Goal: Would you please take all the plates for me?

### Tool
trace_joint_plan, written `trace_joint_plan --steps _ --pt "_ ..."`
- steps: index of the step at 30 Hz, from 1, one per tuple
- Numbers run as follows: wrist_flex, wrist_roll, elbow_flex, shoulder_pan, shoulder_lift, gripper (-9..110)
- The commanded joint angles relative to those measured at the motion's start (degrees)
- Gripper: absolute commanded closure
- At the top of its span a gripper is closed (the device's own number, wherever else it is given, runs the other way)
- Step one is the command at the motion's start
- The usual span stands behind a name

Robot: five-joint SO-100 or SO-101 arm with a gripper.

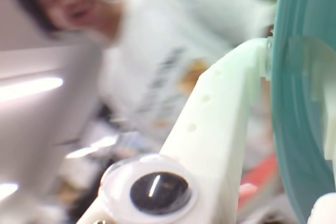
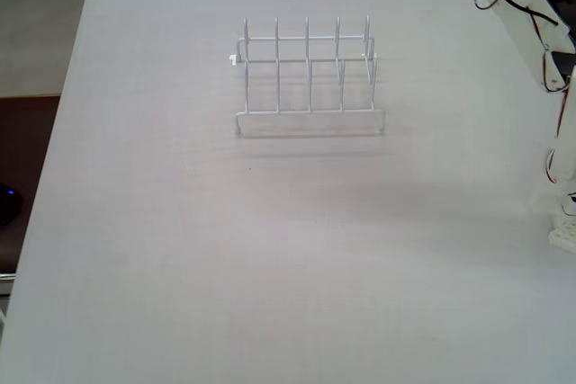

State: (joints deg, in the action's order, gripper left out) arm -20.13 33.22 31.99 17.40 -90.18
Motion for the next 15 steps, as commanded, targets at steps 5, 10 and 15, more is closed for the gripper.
trace_joint_plan --steps 5,10,15 --pt "7.5 -9.0 1.8 -11.0 -6.8 102" --pt "14.0 -13.3 5.6 -17.9 -6.6 102" --pt "17.8 -15.5 6.6 -24.3 -5.2 102"
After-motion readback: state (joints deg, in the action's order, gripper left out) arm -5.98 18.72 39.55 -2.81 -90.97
